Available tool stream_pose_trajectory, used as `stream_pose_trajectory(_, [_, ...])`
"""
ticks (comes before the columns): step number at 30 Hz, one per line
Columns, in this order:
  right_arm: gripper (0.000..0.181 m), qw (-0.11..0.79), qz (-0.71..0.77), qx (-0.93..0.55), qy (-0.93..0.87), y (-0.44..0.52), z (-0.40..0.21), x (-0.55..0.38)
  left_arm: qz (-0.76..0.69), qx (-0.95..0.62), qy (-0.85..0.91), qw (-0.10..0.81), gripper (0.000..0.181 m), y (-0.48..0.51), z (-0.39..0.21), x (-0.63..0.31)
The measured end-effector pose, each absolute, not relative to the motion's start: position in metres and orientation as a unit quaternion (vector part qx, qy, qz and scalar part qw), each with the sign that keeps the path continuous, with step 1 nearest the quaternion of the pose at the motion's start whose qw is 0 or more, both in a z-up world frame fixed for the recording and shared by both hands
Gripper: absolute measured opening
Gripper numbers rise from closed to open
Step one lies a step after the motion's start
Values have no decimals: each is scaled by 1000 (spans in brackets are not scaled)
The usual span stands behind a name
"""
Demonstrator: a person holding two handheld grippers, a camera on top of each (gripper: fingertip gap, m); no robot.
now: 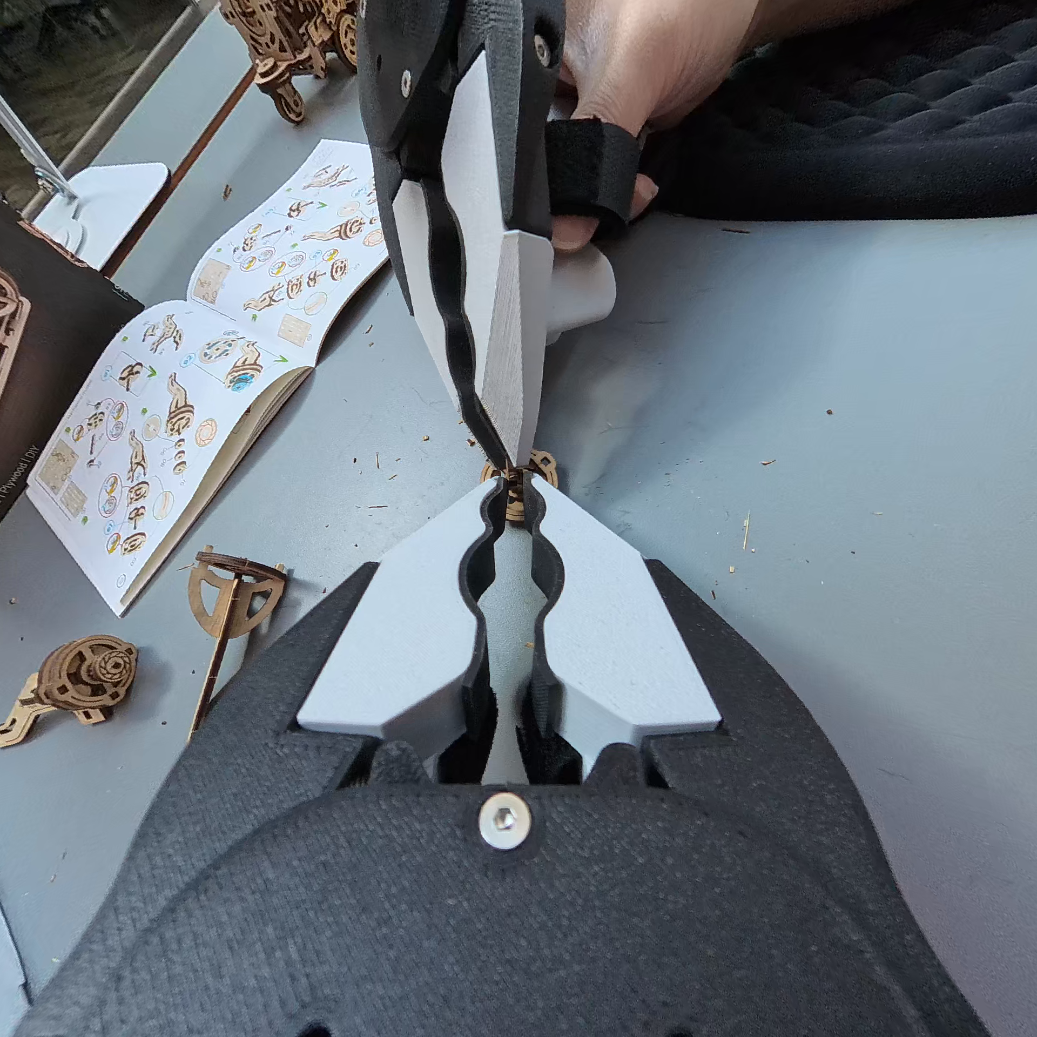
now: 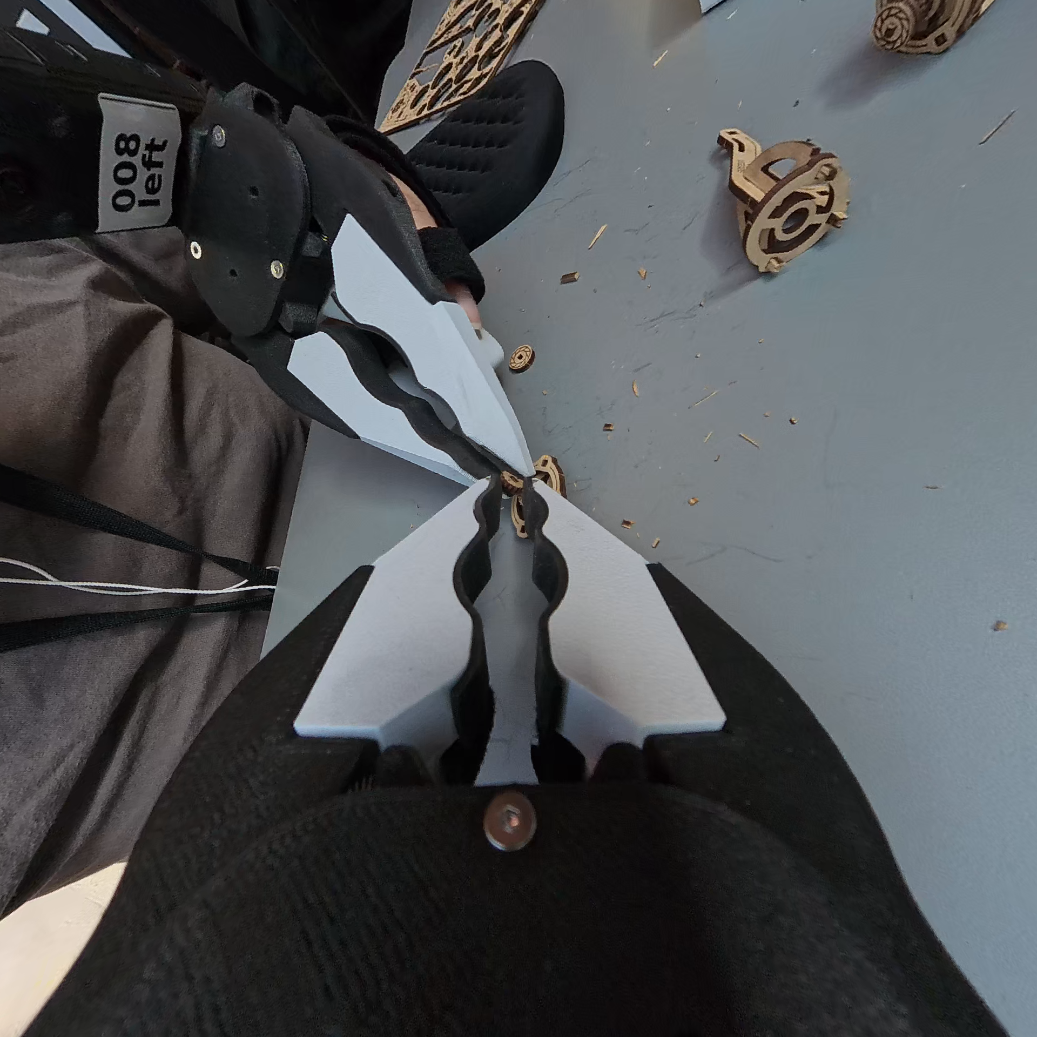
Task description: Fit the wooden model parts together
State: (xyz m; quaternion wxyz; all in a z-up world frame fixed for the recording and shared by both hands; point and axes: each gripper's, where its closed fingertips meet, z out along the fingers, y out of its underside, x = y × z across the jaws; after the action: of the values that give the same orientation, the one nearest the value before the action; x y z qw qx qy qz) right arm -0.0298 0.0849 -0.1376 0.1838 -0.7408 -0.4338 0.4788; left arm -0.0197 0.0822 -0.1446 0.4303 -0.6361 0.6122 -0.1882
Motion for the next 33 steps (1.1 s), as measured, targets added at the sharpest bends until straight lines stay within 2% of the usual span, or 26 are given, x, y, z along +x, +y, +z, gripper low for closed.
stream_pose_trajectory(1, [6,188,476,-740,-437,85,-137,-30,-195,-641,609,424,4,82,-145,-20])
stream_pose_trajectory(6, [6,243,454,-717,-470,88,-129,-28,-258,-664,574,404,10,84,-139,-23])
stream_pose_trajectory(13, [6,399,312,-633,-586,96,-118,-20,-337,-693,528,357,14,90,-132,-34])
stream_pose_trajectory(26, [7,458,246,-550,-653,79,-111,-29,-510,-686,441,274,13,78,-106,-31])
stream_pose_trajectory(33, [6,479,244,-546,-643,83,-103,-29,-521,-700,417,254,7,83,-109,-32])
